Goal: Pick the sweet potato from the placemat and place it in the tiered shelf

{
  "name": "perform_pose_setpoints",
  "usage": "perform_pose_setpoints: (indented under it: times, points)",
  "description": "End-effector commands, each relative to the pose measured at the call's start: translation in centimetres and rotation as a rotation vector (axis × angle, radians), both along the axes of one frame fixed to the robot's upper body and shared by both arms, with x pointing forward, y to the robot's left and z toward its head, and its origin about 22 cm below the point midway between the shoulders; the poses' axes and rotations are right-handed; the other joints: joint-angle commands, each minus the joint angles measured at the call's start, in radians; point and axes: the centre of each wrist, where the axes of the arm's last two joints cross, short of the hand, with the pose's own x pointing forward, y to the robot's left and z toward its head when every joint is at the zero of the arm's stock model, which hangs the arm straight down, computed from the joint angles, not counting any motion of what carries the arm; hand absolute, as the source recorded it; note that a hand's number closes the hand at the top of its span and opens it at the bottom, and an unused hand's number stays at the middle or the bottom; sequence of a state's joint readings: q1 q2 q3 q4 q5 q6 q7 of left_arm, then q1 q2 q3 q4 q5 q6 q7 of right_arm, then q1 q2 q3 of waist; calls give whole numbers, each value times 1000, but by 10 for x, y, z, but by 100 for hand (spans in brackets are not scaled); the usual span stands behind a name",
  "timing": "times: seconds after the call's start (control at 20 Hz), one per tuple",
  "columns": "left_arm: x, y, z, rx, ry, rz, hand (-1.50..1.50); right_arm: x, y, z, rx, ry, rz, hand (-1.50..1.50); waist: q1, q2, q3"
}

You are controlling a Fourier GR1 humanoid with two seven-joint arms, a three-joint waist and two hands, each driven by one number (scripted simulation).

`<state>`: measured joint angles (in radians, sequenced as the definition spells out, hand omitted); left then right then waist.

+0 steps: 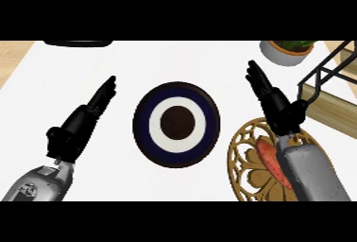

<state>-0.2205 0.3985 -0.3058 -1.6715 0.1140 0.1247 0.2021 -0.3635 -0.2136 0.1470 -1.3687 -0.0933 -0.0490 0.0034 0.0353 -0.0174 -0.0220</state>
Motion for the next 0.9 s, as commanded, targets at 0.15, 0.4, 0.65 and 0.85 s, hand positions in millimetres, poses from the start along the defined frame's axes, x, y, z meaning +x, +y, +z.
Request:
perform_pose_setpoints:
  times: [0.15, 0.4, 0.65, 0.85]
  points:
    - [-12, 76, -33, -22, 96, 296, 0, -6, 27, 27, -16, -97, 151, 150, -25, 18, 20]
    - [-43, 102, -61, -53, 241, 420, 0, -18, -51, 1, -421, -139, -407, 150, -48, 5, 15]
    - [-36, 135, -69, -89, 224, 427, 0, -103, 4, -19, -329, -115, -221, -150, -53, 14, 21]
    - [-39, 128, -76, -80, 241, 418, 0, -114, 28, 9, -465, -119, -304, -150, -47, 14, 20]
